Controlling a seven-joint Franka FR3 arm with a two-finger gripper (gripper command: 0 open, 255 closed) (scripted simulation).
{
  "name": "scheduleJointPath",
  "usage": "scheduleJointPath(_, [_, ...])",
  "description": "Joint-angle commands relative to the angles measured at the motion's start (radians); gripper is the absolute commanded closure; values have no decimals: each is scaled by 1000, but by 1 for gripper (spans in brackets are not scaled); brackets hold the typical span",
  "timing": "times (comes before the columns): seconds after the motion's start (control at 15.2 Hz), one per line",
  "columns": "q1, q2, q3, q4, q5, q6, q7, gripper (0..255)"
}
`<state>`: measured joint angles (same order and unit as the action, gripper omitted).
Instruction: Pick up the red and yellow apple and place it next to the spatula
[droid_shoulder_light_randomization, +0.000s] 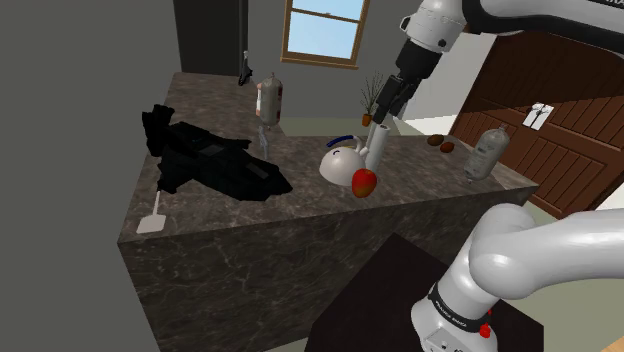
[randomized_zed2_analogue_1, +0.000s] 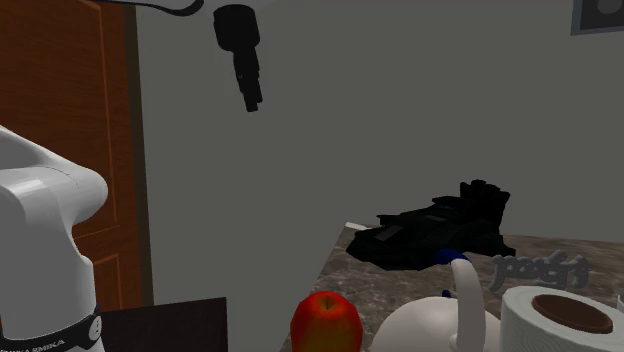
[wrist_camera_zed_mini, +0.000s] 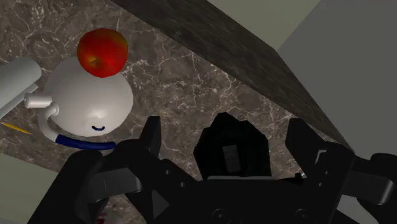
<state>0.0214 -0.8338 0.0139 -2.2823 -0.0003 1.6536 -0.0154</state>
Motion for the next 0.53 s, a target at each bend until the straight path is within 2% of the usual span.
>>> scheduleJointPath(0.0, [0,0,0,0,0,0,0,0])
scheduleJointPath(0.46, [-30,114,-126,-61,-45,106,-121,0])
